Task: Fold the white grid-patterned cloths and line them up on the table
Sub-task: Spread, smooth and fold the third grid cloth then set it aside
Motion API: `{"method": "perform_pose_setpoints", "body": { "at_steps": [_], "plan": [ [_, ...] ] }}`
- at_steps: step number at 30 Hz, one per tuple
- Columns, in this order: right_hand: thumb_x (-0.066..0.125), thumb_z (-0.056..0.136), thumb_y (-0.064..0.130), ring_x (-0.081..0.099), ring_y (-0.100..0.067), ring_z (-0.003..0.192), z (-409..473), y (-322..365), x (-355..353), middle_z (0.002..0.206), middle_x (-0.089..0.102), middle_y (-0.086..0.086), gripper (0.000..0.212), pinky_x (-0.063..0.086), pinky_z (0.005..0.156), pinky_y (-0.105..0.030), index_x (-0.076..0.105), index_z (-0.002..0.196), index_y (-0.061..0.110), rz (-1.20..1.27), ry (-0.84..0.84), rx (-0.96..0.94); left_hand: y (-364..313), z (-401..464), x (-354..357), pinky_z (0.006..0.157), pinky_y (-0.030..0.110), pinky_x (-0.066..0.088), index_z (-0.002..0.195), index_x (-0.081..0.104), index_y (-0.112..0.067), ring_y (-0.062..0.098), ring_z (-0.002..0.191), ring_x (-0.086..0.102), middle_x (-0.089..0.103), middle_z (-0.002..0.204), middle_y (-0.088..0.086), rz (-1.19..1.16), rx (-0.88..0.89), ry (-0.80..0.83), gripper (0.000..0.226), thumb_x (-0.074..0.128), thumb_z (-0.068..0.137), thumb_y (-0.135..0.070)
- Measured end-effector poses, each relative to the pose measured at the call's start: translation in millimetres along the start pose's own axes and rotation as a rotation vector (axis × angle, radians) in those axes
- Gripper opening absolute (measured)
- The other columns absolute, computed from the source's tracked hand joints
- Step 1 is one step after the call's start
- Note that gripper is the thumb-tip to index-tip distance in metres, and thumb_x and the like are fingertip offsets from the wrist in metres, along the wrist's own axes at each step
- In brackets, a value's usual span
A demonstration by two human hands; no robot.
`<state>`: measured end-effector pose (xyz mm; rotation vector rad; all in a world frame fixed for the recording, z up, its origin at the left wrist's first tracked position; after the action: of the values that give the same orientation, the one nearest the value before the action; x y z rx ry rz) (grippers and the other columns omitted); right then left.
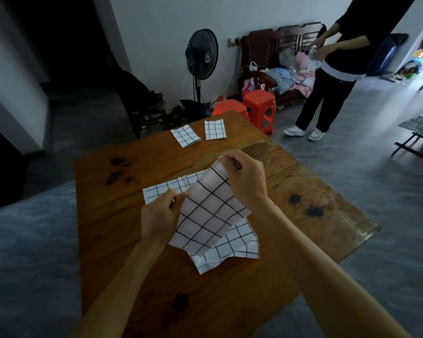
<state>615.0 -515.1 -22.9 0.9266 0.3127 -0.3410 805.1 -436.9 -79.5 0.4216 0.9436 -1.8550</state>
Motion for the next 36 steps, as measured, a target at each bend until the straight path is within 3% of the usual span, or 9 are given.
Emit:
{"method": "perform_pose_setpoints", "body": {
  "at_steps": [10, 16, 20, 23, 25, 27, 29, 31, 36],
  "plan": [
    [0.063, 0.093, 0.021, 0.059, 0.005, 0.068, -0.1, -3.5, -3.9, 0.078, 0.064, 0.019, 0.013, 0.042, 0.064, -0.009, 0.073, 0.090, 0.013, 0.008, -0.050, 0.035, 15.4, -16.0, -6.7, 0.038, 0.014, 0.015, 0.055, 0.036, -0.024, -0.002, 0.035, 0.021, 0.022, 0.045, -0.018, -0.060, -0.133, 0.007, 0.054, 0.028, 0.097, -0.056],
    [0.063, 0.093, 0.019, 0.055, 0.004, 0.061, 5.0, -15.0, -17.1, 0.071, 0.060, 0.022, 0.011, 0.037, 0.059, -0.010, 0.070, 0.087, 0.013, -0.054, -0.144, 0.028, 47.7, -35.7, -17.3, 0.042, 0.016, 0.022, 0.050, 0.038, -0.021, 0.007, 0.034, 0.024, 0.029, 0.041, -0.010, -0.005, -0.433, 0.051, 0.062, 0.023, 0.091, -0.066],
    [0.067, 0.090, 0.013, 0.060, -0.001, 0.068, 0.6, -10.6, -9.4, 0.081, 0.072, 0.008, 0.006, 0.045, 0.060, -0.013, 0.072, 0.088, 0.012, -0.129, -0.075, -0.104, 16.7, -3.7, -12.9, 0.050, 0.017, 0.032, 0.079, 0.056, -0.017, 0.005, 0.052, 0.043, 0.048, 0.063, -0.011, -0.068, -0.240, 0.012, 0.059, 0.022, 0.093, -0.062],
    [0.065, 0.091, 0.012, 0.062, -0.003, 0.069, -6.8, -3.0, 1.8, 0.082, 0.072, 0.007, 0.007, 0.048, 0.060, -0.018, 0.071, 0.087, 0.012, -0.110, 0.010, -0.177, -21.1, 22.6, 2.5, 0.075, 0.018, 0.041, 0.118, 0.056, -0.015, 0.002, 0.087, 0.053, 0.054, 0.100, -0.013, -0.170, -0.133, 0.159, 0.060, 0.028, 0.092, -0.061],
    [0.065, 0.091, 0.012, 0.062, -0.003, 0.070, -9.0, 1.6, 6.9, 0.082, 0.071, 0.008, 0.007, 0.047, 0.061, -0.016, 0.071, 0.087, 0.011, -0.074, 0.040, -0.173, -32.6, 27.1, 11.0, 0.067, 0.015, 0.043, 0.125, 0.052, -0.020, -0.004, 0.078, 0.053, 0.056, 0.092, -0.014, -0.235, -0.151, 0.216, 0.055, 0.034, 0.091, -0.059],
    [0.065, 0.091, 0.013, 0.060, -0.001, 0.069, -8.9, 6.9, 8.8, 0.080, 0.068, 0.012, 0.007, 0.044, 0.061, -0.011, 0.072, 0.088, 0.011, -0.036, 0.040, -0.140, -31.5, 21.2, 15.2, 0.047, 0.012, 0.032, 0.114, 0.056, -0.023, 0.000, 0.052, 0.047, 0.050, 0.064, -0.013, -0.271, -0.169, 0.216, 0.057, 0.029, 0.087, -0.066],
    [0.066, 0.091, 0.014, 0.060, 0.002, 0.068, -6.9, 10.0, 5.7, 0.080, 0.066, 0.015, 0.008, 0.043, 0.062, -0.008, 0.072, 0.091, 0.010, 0.003, 0.029, -0.091, -22.8, 10.3, 15.4, 0.039, 0.016, 0.026, 0.084, 0.054, -0.023, 0.006, 0.041, 0.038, 0.037, 0.050, -0.012, -0.205, -0.125, 0.143, 0.056, 0.023, 0.088, -0.070],
    [0.066, 0.091, 0.015, 0.062, 0.001, 0.073, -5.3, 9.1, -1.6, 0.082, 0.067, 0.015, 0.009, 0.045, 0.065, -0.008, 0.073, 0.093, 0.010, 0.050, 0.020, -0.025, -12.9, 0.8, 14.0, 0.038, 0.016, 0.022, 0.068, 0.047, -0.020, 0.004, 0.038, 0.032, 0.034, 0.048, -0.012, -0.146, -0.105, 0.095, 0.058, 0.021, 0.092, -0.067],
    [0.066, 0.092, 0.020, 0.059, 0.004, 0.067, -11.6, -1.6, -8.1, 0.073, 0.064, 0.022, 0.011, 0.040, 0.061, -0.007, 0.075, 0.091, 0.014, 0.065, 0.037, 0.105, 0.2, -14.4, 9.4, 0.038, 0.011, 0.017, 0.064, 0.047, -0.015, 0.001, 0.038, 0.028, 0.030, 0.047, -0.013, -0.095, -0.092, 0.068, 0.060, 0.026, 0.095, -0.062]
  ]
}}
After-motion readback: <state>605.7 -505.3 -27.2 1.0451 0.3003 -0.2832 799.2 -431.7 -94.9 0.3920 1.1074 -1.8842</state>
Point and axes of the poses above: each hand's wrist, its own z-axis towards the middle knuckle, its own x-axis out of the palm, y = z × x, the point moved 1 cm from there along z, towards the middle knuckle
